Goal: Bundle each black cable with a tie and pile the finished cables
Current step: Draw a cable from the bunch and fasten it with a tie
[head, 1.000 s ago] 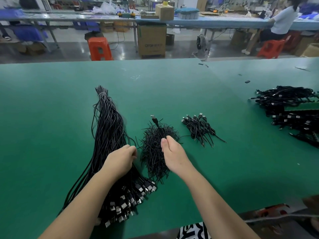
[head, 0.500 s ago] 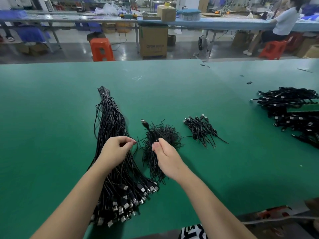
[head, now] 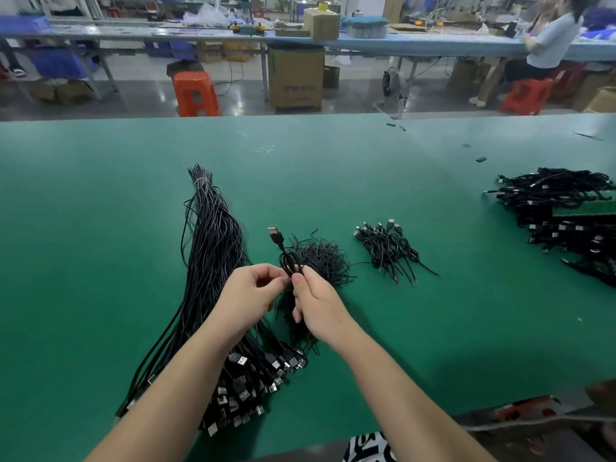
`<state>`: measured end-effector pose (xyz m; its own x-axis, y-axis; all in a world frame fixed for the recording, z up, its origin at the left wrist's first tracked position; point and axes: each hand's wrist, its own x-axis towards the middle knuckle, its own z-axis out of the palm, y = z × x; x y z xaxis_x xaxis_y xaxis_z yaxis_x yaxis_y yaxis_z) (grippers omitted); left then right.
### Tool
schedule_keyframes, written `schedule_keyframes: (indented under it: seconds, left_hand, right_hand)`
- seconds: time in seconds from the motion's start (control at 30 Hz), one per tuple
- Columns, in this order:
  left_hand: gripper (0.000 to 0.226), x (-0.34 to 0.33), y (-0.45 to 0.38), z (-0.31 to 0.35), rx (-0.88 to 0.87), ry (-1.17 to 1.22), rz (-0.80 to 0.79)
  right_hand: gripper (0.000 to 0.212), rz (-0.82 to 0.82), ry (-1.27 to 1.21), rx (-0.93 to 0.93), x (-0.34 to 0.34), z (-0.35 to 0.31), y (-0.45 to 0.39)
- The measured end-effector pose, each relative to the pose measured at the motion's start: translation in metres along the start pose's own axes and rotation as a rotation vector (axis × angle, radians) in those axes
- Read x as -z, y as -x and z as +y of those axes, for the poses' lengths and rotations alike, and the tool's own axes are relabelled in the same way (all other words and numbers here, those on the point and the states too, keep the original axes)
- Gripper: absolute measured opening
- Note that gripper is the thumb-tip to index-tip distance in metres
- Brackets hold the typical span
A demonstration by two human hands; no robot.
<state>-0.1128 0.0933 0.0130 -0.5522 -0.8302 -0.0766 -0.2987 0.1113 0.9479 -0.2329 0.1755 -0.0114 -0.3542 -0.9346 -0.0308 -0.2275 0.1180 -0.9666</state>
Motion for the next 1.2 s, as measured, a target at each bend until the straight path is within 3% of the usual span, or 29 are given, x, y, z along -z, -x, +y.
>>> schedule_keyframes:
  seconds: [0.1,0.33,0.57,0.77,0.93,1.07,1.2]
  left_hand:
    - [0.011,-0.001,0.001,0.0,-0.078,-0.131,0.077]
    - [0.002,-0.002,0.012,0.002,-0.634,-0.77,0.244]
    - [0.005,0.004,0.003,-0.009,-0.932,-0.95,0.282]
    - [0.016,0.004,0.002,-0.016,-0.947,-0.985,0.278]
    - [0.02,0.007,0.005,-0.011,-1.011,-0.87,0.098]
    - [0.012,0.008,0.008,-0.005,-0.896,-0.792,0.13]
    - [0.012,0.006,0.015,0.001,-0.676,-0.523,0.139]
  right_hand:
    - [0.024,0.014,-0.092,-0.049,-0.001,0.001,-0.003]
    - [0.032,0.022,-0.277,-0.122,0.002,-0.003,-0.008]
    - [0.031,-0.03,-0.368,-0.212,0.008,-0.013,-0.005]
    - [0.033,-0.051,-0.373,-0.263,0.009,-0.017,-0.003]
    - [0.028,-0.151,-0.293,-0.257,0.013,-0.02,0.0]
    - [0.031,-0.242,-0.221,-0.245,0.016,-0.018,0.001]
    - [0.034,-0.204,-0.123,-0.175,0.012,-0.011,0.002]
